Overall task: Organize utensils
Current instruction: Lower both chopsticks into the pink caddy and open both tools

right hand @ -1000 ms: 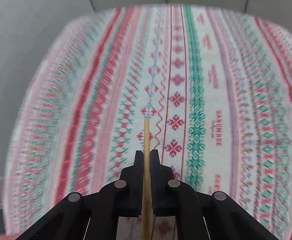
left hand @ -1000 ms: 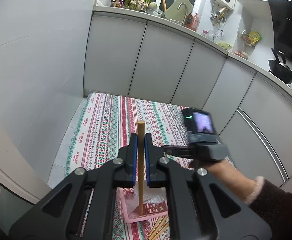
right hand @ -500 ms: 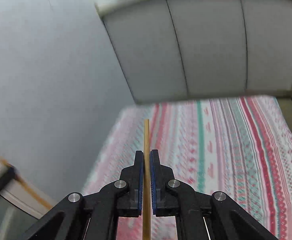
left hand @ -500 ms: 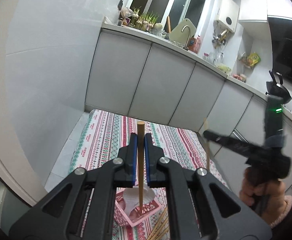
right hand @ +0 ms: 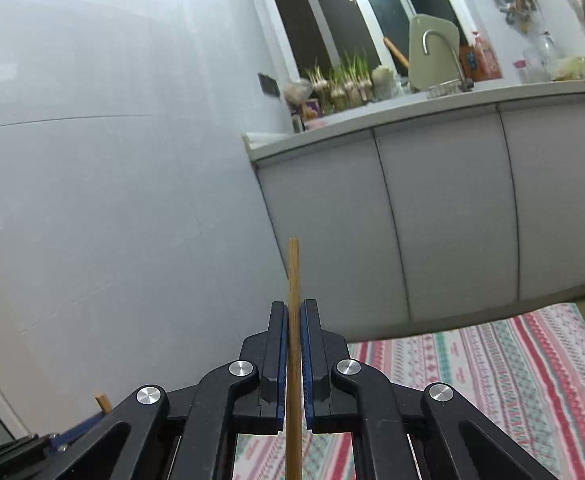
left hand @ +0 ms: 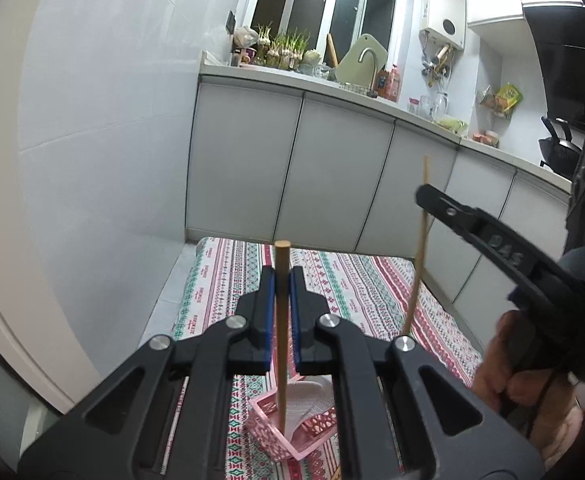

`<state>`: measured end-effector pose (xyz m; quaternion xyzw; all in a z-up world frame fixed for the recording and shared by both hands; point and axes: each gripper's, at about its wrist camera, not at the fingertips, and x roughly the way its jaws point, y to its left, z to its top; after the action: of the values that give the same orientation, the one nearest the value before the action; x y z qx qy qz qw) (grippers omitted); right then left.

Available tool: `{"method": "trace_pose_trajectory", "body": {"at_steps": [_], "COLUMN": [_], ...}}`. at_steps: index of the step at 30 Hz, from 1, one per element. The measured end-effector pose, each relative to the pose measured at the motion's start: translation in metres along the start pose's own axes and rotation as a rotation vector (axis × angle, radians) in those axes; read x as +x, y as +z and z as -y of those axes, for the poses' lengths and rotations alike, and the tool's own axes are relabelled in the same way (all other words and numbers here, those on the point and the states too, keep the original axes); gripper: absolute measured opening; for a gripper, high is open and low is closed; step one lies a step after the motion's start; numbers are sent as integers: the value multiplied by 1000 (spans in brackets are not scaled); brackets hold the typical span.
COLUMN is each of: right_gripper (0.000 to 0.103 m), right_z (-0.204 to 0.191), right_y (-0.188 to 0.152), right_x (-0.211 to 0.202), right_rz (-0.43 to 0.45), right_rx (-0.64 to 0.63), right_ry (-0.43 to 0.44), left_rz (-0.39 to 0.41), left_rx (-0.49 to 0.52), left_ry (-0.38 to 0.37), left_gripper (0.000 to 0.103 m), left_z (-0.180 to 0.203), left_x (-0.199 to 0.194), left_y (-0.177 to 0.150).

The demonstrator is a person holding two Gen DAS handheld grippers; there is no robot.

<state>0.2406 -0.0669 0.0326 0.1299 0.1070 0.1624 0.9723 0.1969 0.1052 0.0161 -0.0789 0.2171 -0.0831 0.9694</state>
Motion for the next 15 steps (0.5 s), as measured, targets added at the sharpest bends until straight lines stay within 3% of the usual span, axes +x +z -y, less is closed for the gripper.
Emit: {"method": "trace_pose_trajectory", "body": {"at_steps": [9,15], "right_gripper": [5,5], "right_z": [-5,-1], "right_y": [-29,-51], "right_x": [37,48], "right_rz": [19,-44], "right_rx": [1,5], "right_ry": [4,13], "left_rz": [-24,-92], "left_rx": [-11,-32], "left_ry": [-9,-37], "left_gripper": [8,8], "left_z": [-9,-13], "left_x": [7,16], "left_y": [-5,-12]}}
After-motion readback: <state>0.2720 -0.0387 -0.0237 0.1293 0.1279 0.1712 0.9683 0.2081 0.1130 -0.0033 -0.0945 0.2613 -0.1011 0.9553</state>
